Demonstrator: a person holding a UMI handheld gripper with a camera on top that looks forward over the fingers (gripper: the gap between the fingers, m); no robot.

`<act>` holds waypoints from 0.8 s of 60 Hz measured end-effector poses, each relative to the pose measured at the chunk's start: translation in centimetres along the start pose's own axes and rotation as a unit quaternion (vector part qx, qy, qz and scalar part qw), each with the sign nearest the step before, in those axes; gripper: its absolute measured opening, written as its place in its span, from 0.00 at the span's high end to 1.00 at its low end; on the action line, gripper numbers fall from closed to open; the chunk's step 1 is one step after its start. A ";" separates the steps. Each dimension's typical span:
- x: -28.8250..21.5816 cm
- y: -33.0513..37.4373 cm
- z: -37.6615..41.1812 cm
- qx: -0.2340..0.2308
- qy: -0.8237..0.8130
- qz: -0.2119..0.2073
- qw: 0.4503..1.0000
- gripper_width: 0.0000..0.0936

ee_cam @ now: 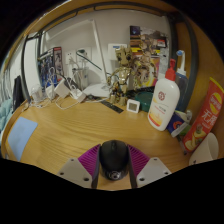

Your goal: Arrange mouse

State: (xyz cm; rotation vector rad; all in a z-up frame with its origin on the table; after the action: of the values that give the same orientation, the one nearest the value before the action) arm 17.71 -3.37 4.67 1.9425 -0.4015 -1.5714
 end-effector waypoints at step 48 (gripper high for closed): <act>-22.8 10.8 8.3 0.122 -0.074 -0.134 0.981 0.69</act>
State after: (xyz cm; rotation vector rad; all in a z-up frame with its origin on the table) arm 5.48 -0.72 28.12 2.1420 -0.4257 -1.9249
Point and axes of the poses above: the point between the fingertips, and its own axes, seen from behind it with the camera up: z to the left, x down, y backward, against the way the camera looks, the point moved 10 cm from there along y, backward, against the way the camera looks, and after that the axes turned 11 degrees about y, right-handed, at the moved point
